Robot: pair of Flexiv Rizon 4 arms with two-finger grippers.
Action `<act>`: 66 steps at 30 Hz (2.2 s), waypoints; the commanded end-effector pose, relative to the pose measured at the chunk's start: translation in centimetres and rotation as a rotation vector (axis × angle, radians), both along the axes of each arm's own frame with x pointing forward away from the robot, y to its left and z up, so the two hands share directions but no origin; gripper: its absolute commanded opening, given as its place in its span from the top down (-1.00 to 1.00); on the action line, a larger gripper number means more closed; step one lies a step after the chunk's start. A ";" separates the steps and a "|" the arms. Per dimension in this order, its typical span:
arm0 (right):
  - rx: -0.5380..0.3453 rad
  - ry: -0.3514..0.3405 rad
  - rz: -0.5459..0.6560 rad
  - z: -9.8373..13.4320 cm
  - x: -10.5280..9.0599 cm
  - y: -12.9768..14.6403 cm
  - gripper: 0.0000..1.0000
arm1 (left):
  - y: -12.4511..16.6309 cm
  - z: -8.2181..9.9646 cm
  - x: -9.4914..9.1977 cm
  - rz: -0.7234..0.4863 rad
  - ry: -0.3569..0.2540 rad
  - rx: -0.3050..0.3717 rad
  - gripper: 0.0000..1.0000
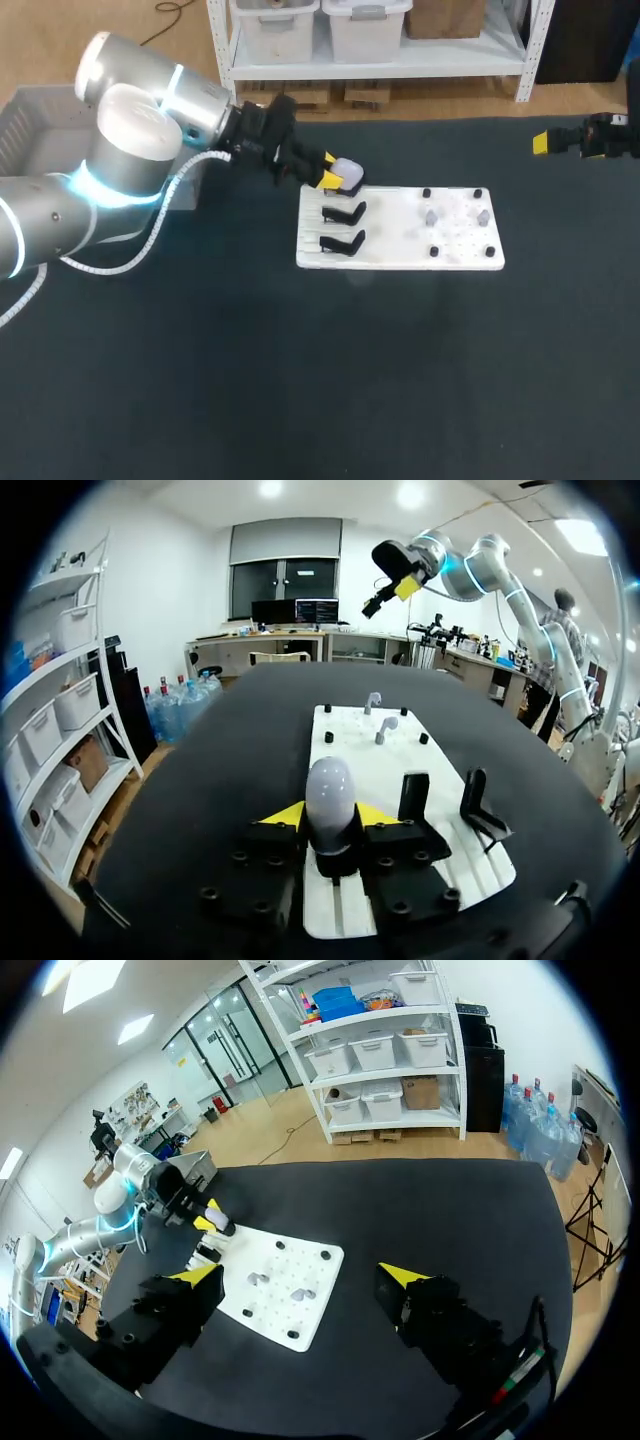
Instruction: Pick up each earbud case from the left stands, insert the matching earbuds, close the lid, and place the case in the box.
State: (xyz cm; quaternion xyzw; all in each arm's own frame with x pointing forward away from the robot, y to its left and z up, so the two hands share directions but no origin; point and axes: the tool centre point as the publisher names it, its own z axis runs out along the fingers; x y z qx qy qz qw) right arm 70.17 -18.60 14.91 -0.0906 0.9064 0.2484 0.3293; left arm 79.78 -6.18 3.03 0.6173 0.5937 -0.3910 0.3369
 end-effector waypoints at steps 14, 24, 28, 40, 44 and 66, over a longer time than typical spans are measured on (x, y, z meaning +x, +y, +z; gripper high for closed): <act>-0.001 0.000 -0.001 0.0 0.0 0.0 -1.00 | 1.2 4.9 -1.6 0.042 -0.001 -0.138 1.00; -0.001 0.000 -0.001 0.0 0.0 0.0 -1.00 | 2.2 11.6 -3.9 0.035 -0.022 -0.342 1.00; -0.001 0.000 -0.001 0.0 0.0 0.0 -1.00 | 2.5 13.8 -5.1 0.023 -0.041 -0.400 1.00; -0.001 0.000 -0.001 0.0 0.0 0.0 -1.00 | 2.5 16.7 -7.5 0.000 -0.036 -0.461 1.00; -0.001 0.000 -0.001 0.0 0.0 0.0 -1.00 | 2.5 16.7 -7.5 0.000 -0.036 -0.461 1.00; -0.018 -0.037 0.077 1.6 -1.8 3.0 -1.00 | 1.0 16.2 -8.0 0.013 -0.016 -0.500 1.00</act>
